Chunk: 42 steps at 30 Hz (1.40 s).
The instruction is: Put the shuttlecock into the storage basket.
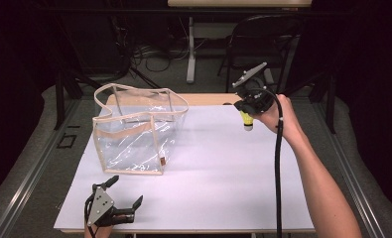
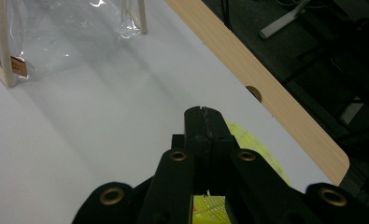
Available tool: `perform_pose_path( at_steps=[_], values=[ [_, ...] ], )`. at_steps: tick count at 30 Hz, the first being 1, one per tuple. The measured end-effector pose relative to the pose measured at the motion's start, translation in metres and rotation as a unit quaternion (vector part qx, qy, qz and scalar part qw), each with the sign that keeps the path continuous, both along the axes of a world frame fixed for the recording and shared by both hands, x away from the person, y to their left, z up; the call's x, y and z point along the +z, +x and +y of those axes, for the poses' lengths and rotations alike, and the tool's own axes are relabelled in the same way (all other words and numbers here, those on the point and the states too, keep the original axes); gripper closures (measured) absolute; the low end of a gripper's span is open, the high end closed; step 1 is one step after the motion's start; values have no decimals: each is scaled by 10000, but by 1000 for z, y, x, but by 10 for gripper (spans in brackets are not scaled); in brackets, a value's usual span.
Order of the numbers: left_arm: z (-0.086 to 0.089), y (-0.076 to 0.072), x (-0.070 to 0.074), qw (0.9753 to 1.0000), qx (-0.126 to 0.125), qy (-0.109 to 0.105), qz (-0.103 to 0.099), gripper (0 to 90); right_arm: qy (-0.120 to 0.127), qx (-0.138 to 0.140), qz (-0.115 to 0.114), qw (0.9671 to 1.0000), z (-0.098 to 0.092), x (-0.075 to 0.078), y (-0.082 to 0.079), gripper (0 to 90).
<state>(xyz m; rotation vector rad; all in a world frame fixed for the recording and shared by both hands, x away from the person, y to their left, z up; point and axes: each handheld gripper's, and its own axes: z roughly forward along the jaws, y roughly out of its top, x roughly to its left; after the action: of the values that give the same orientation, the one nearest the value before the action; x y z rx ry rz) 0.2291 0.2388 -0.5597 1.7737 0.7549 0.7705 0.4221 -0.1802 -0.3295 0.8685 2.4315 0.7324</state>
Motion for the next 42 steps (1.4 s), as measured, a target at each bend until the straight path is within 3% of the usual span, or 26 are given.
perform_pose_path(
  at_steps=[42],
  values=[
    [1,0,0,10000,23,-16,1,0,77,358,-160,9992,39,18,7,900]
  ],
)
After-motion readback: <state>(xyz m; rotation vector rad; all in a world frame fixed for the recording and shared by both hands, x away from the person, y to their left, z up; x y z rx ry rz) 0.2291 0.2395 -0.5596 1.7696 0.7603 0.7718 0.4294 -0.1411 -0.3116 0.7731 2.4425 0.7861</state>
